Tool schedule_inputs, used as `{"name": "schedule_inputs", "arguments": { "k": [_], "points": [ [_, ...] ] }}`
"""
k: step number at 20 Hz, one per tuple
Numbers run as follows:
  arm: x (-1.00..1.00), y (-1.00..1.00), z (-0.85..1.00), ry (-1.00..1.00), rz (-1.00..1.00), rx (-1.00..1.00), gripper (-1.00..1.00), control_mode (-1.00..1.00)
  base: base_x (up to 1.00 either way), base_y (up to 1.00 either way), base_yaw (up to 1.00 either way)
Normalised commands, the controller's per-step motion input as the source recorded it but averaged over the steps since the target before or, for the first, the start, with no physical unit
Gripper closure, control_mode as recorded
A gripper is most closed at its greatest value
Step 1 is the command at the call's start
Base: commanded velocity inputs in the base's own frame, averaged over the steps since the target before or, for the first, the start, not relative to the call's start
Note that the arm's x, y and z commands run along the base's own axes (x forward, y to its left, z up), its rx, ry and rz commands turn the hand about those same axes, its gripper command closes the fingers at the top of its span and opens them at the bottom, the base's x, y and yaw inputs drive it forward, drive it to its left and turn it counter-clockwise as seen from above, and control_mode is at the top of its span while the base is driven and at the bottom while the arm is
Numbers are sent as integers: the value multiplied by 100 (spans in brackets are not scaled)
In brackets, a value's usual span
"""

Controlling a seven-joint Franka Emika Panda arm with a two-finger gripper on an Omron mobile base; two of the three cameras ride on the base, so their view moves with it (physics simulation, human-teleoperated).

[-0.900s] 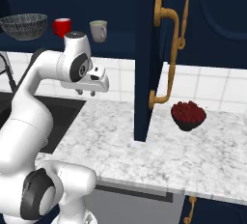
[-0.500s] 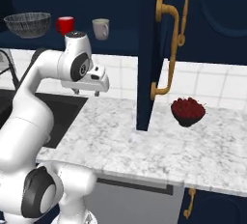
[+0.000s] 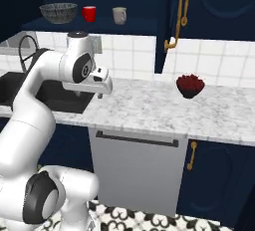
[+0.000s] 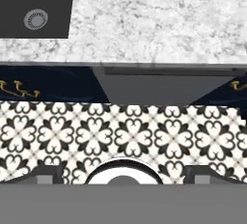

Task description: Gather all objects into one cabinet and sort the glasses and bowls to opposite sides.

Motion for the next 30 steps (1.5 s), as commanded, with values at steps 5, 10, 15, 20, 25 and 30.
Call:
{"name": "schedule_inputs", "arguments": {
  "k": [5, 10, 15, 20, 25, 30],
  "points": [
    [0, 0, 0, 0, 0, 0, -100, 100, -90, 4, -25],
    [0, 0, 0, 0, 0, 0, -100, 100, -40, 1, -43],
    [0, 0, 0, 0, 0, 0, -100, 100, 0, 0, -58],
    [0, 0, 0, 0, 0, 0, -100, 100, -17, 0, -55],
    [0, 0, 0, 0, 0, 0, -100, 100, -20, 0, -54],
    [0, 0, 0, 0, 0, 0, -100, 100, -28, 0, -50]
  ]
}}
